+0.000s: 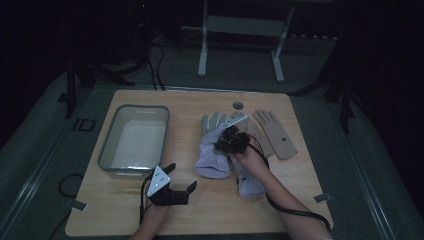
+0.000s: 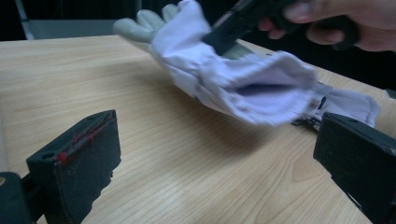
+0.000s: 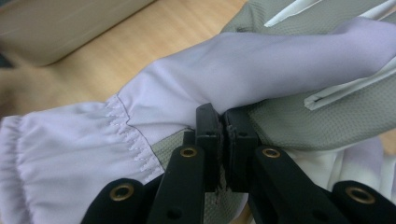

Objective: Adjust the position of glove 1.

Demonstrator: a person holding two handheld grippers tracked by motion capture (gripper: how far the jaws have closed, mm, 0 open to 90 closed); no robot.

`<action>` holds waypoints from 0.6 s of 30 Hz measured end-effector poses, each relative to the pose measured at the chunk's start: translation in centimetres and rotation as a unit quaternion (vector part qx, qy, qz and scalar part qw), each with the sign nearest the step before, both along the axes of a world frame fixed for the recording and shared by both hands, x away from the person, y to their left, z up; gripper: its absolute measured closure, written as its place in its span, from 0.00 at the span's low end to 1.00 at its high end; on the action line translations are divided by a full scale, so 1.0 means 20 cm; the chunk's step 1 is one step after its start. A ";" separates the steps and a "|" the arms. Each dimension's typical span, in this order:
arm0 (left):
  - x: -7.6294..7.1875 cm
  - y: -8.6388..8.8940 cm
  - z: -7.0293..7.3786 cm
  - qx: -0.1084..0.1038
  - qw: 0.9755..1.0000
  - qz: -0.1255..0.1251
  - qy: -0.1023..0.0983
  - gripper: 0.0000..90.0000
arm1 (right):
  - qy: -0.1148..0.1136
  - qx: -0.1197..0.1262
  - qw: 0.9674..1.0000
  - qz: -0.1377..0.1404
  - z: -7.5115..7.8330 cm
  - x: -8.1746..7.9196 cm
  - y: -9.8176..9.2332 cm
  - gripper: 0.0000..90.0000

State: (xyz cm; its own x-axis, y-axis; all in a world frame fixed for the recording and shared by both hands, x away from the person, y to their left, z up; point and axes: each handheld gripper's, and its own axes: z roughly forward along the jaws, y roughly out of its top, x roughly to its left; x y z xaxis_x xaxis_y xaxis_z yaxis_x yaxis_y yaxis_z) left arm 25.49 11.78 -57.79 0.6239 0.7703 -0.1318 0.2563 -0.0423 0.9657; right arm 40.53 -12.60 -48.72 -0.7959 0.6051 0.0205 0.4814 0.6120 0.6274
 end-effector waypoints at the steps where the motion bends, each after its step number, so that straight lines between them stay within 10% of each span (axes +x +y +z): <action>1: 0.00 0.00 0.00 0.000 1.000 0.000 0.000 0.01 | -0.002 0.007 1.000 0.006 0.00 -0.03 -0.02 0.96; 8: 0.00 0.00 0.00 0.002 1.000 -0.001 -0.001 0.01 | -0.001 0.011 1.000 0.004 -0.05 -0.18 -0.09 0.95; 18: 0.00 -0.01 0.00 0.005 1.000 -0.006 0.003 0.01 | 0.025 0.010 1.000 -0.011 -0.20 -0.16 -0.16 0.95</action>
State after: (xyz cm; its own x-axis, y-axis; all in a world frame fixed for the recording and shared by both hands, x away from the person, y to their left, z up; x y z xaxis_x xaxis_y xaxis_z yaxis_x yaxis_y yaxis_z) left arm 25.54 11.61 -57.80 0.6322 0.7642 -0.1279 0.2619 -0.0554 0.9635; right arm 37.34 -15.88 -52.68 -0.7797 0.6221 0.0710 0.5256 0.5887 0.6142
